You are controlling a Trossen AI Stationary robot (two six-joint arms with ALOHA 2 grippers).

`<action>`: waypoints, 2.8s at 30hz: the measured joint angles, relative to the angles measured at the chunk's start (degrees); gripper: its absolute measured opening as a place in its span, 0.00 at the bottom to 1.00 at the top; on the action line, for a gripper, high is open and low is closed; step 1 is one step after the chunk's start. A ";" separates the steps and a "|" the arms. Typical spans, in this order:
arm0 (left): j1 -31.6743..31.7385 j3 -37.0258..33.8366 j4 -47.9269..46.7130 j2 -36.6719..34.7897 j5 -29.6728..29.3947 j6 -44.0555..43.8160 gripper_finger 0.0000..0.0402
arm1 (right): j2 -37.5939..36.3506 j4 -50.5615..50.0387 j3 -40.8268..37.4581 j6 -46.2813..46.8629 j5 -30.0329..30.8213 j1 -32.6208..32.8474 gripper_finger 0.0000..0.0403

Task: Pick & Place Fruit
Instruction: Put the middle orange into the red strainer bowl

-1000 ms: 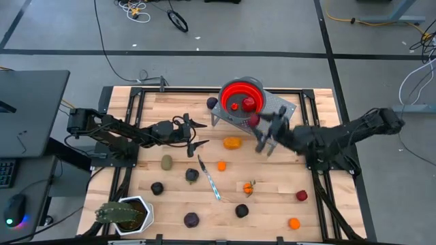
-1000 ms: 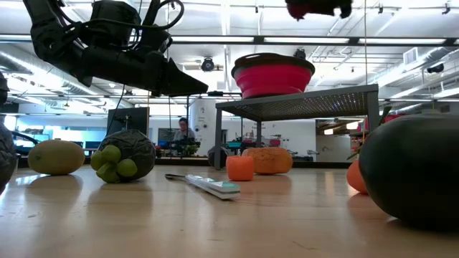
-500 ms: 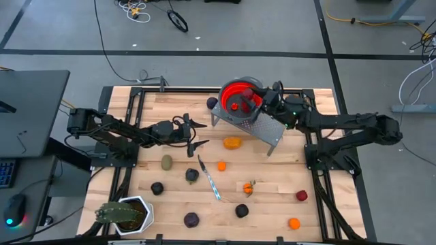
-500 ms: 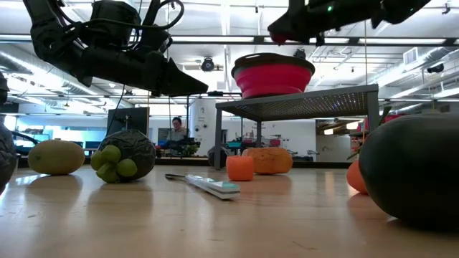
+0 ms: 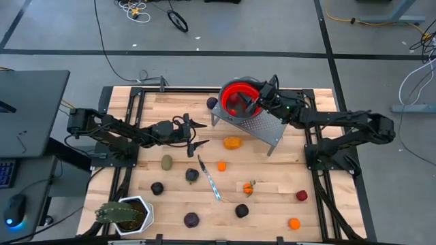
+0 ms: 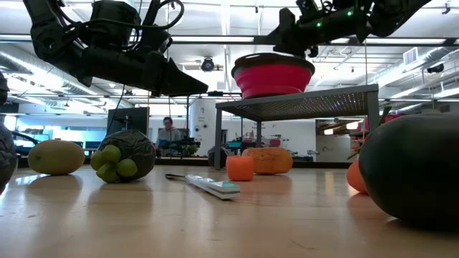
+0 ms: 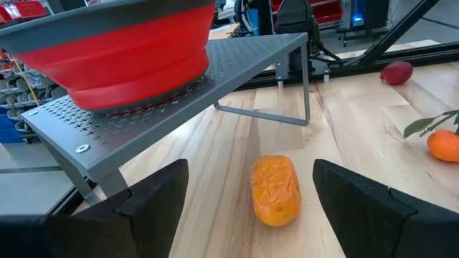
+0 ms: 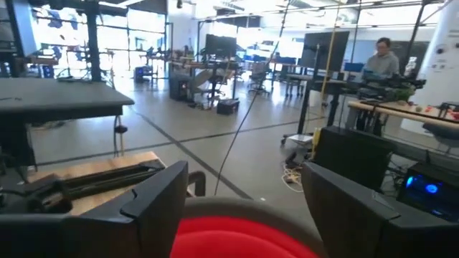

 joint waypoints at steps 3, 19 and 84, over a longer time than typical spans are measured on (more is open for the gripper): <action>0.00 0.00 0.00 0.00 -0.01 0.00 0.76 | -0.02 1.81 0.00 0.00 0.43 0.00 0.70; 0.00 0.00 0.00 0.00 0.01 0.00 0.76 | -0.02 0.96 0.00 1.72 -0.71 7.44 0.71; -0.01 0.00 0.00 0.01 0.01 -0.01 0.76 | -2.10 -41.29 -0.55 24.20 -5.74 45.11 0.71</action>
